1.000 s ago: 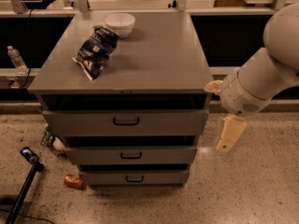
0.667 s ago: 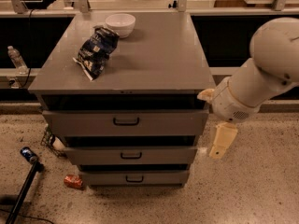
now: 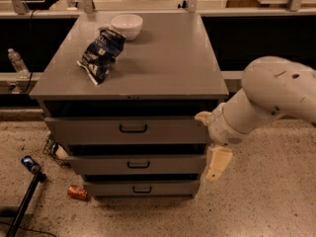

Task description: Open top drawer

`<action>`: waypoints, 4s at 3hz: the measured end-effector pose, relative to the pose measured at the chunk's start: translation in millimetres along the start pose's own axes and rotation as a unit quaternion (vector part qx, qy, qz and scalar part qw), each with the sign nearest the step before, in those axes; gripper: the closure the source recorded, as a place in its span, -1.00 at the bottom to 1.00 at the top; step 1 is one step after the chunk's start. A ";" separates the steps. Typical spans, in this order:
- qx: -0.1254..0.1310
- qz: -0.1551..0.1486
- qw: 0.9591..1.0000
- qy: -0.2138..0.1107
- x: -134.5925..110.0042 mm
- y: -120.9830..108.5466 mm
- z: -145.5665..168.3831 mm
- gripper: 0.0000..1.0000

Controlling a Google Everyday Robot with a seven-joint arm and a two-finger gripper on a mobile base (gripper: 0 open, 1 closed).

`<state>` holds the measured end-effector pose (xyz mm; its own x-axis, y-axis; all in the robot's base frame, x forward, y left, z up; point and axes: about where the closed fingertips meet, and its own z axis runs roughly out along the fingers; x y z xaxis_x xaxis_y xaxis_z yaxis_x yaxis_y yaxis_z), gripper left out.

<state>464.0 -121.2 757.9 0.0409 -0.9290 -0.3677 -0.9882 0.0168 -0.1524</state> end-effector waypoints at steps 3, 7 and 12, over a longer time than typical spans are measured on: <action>0.030 -0.018 0.999 -0.037 1.8 -34.3 66.0 -1.00; 0.050 -0.054 0.994 -0.078 -10.7 -91.0 106.5 -1.00; 0.043 -0.086 0.992 -0.079 -28.6 -78.7 92.2 0.91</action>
Offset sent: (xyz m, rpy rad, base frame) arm 0.0485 0.0316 -0.0577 0.0850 -0.0987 0.0309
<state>554.2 -61.8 695.9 0.2373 -0.8514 -0.4677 -0.9487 -0.0996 -0.3000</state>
